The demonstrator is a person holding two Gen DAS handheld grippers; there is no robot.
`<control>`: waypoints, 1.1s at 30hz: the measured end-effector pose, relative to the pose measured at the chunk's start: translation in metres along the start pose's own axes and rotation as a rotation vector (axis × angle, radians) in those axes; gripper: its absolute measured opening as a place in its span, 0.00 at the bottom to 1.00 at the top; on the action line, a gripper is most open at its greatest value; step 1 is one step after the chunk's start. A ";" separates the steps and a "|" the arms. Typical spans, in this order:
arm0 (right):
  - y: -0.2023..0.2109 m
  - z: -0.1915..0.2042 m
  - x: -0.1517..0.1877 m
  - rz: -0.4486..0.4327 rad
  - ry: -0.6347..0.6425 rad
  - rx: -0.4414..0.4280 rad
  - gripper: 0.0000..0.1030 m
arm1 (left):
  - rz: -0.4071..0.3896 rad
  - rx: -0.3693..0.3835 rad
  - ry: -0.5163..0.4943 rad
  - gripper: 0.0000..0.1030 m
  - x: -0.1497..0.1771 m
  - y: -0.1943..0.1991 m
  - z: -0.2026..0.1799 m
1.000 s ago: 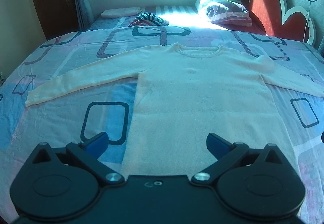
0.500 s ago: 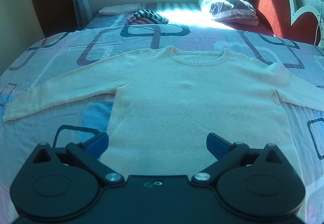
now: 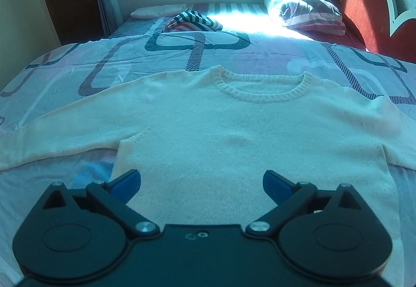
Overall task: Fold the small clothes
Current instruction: 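Move the right tool to the sweater sleeve cuff and grasp it, then fold the held sleeve across the sweater body with the right tool while the left tool grasps the other cuff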
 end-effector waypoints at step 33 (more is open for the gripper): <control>0.105 0.327 0.116 -0.121 0.561 -0.611 0.06 | -0.039 0.109 0.186 0.85 -0.031 0.009 0.081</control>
Point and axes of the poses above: each gripper's, at about its wrist camera, not at the fingertips, and y roughly against the way its jaws point, z to its left, x to its underside, the point moved 3 cm from there along -y, roughly the way its jaws point, and after that the axes turned 11 degrees about x, right-handed, at the moved point
